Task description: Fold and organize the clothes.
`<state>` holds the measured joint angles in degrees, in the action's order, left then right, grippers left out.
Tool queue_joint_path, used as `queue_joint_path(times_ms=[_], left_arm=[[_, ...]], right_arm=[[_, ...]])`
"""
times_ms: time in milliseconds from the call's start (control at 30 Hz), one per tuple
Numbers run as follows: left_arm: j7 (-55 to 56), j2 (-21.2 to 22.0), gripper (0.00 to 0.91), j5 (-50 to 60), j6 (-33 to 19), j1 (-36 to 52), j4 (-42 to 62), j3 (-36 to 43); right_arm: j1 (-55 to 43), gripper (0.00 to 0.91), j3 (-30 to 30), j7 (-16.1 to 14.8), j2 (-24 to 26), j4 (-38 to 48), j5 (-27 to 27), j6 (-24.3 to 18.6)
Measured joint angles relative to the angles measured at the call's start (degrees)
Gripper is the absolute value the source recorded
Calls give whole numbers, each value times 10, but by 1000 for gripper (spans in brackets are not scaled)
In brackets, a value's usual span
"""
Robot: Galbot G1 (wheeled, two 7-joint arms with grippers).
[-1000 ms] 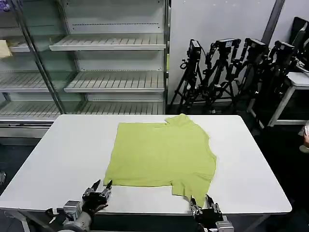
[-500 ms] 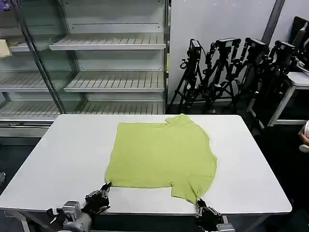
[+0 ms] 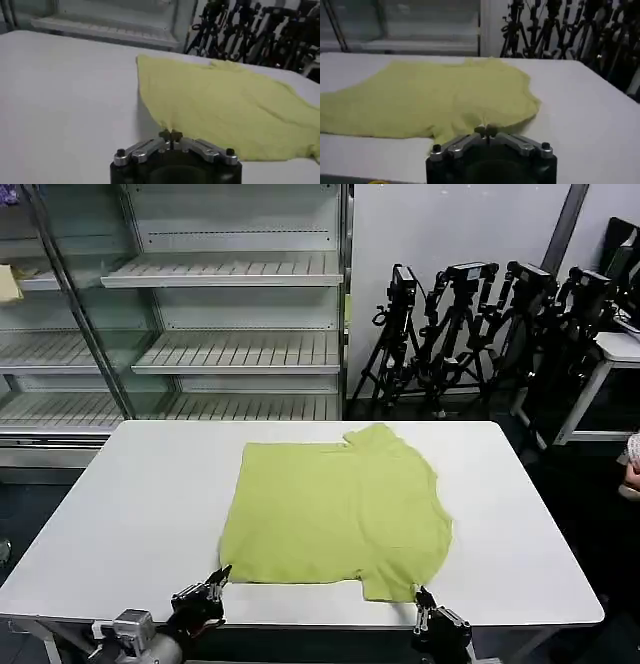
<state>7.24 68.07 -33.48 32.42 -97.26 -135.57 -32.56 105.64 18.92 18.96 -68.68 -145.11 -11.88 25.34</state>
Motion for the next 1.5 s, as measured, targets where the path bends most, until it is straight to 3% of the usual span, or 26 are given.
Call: queue_joint_path(times_ms=[500,1133,1500], left_arm=[[4,-22,20,-41,-3,-3,-38,-26],[1,-43,20,-94,-8,102,45,-9],[1,-38,20,-86,-6,152,90,14]], right_arm=[[-69,0,23,6,20,12,-38,-8],[-263,0,-1,15,34,146,-116,10],[-340,0,-21,6,28,222,-127,19]])
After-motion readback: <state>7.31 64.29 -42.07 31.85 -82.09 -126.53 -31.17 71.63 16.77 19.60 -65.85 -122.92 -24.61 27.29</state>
